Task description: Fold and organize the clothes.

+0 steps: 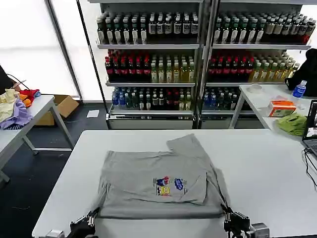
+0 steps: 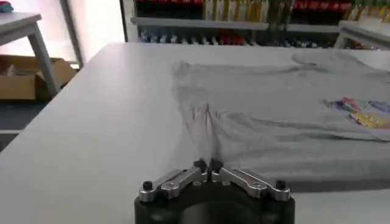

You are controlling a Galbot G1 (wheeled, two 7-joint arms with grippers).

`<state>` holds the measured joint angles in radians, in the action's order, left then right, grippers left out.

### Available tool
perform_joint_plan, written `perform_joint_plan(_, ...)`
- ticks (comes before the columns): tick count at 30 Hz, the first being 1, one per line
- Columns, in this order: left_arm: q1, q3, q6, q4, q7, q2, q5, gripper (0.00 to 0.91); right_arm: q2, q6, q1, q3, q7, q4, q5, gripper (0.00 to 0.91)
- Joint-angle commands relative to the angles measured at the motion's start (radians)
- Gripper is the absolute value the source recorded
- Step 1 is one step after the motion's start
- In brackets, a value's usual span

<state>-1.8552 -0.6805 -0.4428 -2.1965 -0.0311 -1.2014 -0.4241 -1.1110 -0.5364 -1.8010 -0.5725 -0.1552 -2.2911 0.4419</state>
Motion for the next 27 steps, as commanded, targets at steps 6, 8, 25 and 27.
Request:
perform_joint_plan(6, -0.077, -0.113, -0.041, -0.133, -0.031, 0.001, -0.015, 0.907, 0.011, -0.009, 0.025, -0.09, 0.044, -0.091, 0.083, 0.907)
perform_joint_plan(8, -0.047, -0.13, -0.053, -0.143, -0.026, 0.007, -0.044, 0.907, 0.022, -0.008, 0.061, -0.113, 0.053, -0.086, 0.113, 0.907)
perform_joint_plan(25, 0.364, 0.011, 0.029, 0.127, 0.016, 0.094, -0.146, 0.907, 0.207, -0.041, 0.645, 0.034, 0.241, 0.286, 0.175, 0.907)
perform_joint_plan(27, 0.415, 0.036, 0.031, 0.17, 0.014, 0.11, -0.159, 0.907, 0.224, -0.041, 0.724, 0.082, 0.287, 0.367, 0.186, 0.907)
